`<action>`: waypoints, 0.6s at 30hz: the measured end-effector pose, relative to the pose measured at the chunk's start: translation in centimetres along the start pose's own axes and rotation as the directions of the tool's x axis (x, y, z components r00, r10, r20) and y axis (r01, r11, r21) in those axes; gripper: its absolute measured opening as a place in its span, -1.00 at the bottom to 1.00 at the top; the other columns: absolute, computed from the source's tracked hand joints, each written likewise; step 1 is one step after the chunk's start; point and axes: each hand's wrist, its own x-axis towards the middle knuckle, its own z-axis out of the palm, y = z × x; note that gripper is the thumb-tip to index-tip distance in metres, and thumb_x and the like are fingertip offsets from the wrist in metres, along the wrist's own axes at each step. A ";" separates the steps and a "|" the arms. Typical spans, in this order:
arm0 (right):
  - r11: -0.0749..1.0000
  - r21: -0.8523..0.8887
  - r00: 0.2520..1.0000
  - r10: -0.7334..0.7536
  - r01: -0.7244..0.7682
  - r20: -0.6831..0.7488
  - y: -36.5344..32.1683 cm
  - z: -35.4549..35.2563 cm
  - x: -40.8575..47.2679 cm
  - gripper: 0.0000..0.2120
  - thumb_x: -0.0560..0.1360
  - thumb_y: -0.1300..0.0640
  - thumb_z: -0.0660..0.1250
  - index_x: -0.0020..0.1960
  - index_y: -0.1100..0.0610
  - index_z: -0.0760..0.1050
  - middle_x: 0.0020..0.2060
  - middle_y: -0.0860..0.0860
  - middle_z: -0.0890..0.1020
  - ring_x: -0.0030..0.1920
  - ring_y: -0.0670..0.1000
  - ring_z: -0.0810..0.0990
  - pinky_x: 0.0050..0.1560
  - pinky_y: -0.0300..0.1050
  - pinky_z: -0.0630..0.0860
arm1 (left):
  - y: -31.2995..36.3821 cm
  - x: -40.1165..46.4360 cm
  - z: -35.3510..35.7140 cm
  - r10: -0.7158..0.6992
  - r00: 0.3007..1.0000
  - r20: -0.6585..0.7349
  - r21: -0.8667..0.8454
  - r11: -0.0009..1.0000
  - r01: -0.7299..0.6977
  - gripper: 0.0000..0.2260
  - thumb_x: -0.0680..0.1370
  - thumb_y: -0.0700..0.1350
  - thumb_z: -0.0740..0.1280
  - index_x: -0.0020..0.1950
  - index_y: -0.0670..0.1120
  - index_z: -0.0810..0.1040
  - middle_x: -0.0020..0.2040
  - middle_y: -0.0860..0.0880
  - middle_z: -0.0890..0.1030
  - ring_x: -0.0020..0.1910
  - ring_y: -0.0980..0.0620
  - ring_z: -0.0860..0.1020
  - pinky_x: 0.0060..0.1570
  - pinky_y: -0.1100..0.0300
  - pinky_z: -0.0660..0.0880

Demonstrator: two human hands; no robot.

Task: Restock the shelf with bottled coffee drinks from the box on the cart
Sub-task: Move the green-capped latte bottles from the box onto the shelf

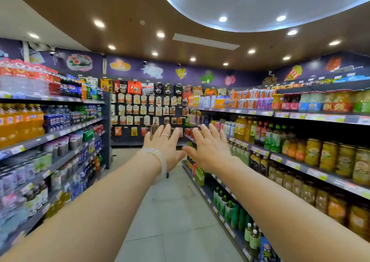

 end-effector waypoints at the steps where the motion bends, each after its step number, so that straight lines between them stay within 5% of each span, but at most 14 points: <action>1: 1.000 -0.019 1.000 0.000 0.000 0.009 -0.1 1.2 1.0 -0.36 0.56 -0.26 -0.01 0.52 0.04 -0.02 0.54 0.06 -0.01 0.53 0.14 -0.14 0.50 0.17 -0.16 | -0.4 0.9 1.0 -0.014 1.000 0.018 0.014 1.000 0.014 -0.35 0.58 0.20 0.06 0.54 -0.01 -0.17 0.56 -0.05 -0.15 0.54 -0.06 -0.16 0.49 -0.12 -0.11; 18: 1.000 -0.029 0.990 0.010 -0.006 0.140 1.0 22.6 30.7 -0.35 0.55 -0.25 0.03 0.51 0.07 0.04 0.53 0.10 0.04 0.53 0.15 -0.09 0.49 0.19 -0.11 | -14.3 30.7 18.4 -0.009 0.989 0.150 0.038 0.999 0.004 -0.32 0.56 0.18 0.15 0.54 0.00 -0.13 0.56 -0.06 -0.13 0.54 -0.06 -0.14 0.49 -0.09 -0.09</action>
